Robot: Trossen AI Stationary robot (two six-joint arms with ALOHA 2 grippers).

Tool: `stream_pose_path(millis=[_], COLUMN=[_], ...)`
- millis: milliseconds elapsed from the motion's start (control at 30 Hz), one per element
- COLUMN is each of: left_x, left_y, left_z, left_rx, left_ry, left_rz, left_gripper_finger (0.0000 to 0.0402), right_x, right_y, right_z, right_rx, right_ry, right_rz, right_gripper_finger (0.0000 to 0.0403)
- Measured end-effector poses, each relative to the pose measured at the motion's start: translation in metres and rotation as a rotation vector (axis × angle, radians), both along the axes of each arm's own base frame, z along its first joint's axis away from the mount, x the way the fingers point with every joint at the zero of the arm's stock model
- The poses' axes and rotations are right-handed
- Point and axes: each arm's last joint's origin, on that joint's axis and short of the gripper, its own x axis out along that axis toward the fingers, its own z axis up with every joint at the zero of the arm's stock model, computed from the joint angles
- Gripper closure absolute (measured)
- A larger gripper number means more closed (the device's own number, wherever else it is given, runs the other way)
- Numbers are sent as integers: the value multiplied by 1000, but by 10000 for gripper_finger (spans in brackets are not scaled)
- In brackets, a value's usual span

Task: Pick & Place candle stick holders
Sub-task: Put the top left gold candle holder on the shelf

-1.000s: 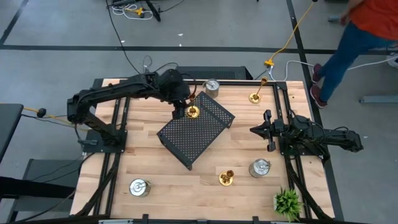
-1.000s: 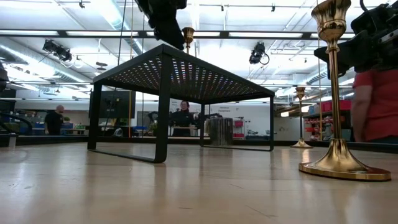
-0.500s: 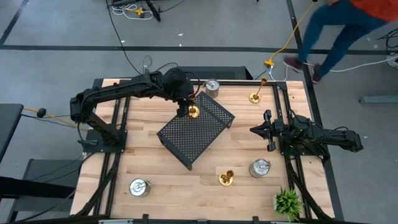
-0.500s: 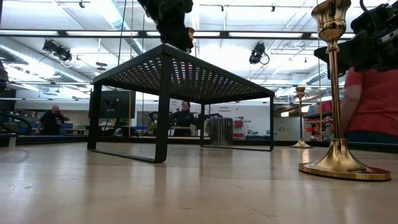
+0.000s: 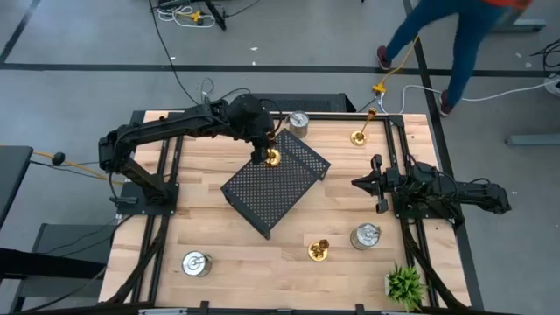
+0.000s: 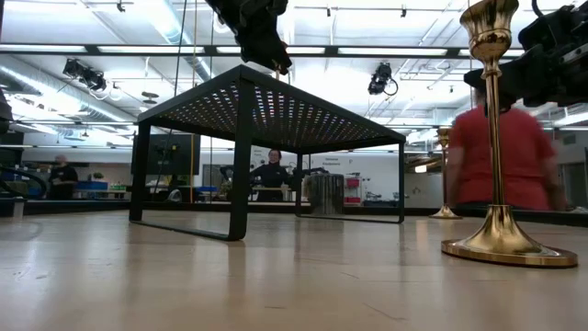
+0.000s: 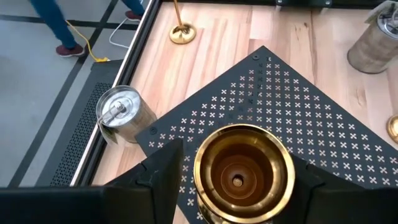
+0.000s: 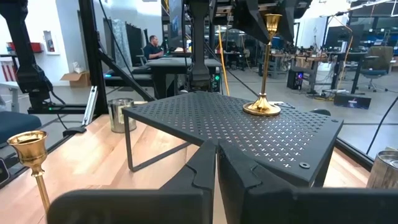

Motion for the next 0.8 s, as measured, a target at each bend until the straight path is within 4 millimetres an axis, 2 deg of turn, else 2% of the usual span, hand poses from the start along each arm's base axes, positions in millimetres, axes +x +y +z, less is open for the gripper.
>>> stream_pose_path(millis=[167,533,800], left_x=[0,0,2], left_y=[0,-1,0], left_z=[0,0,2], left_rx=[10,10,19], left_ry=[2,2,-27], left_rz=[-8,-10,-8], left_gripper_finger=[212,270,285], right_x=[0,0,0], right_y=[0,0,0], right_z=[0,0,0], right_rx=[0,0,0], right_ry=[0,0,0], right_rz=[0,0,0], right_gripper_finger=[380,380,380])
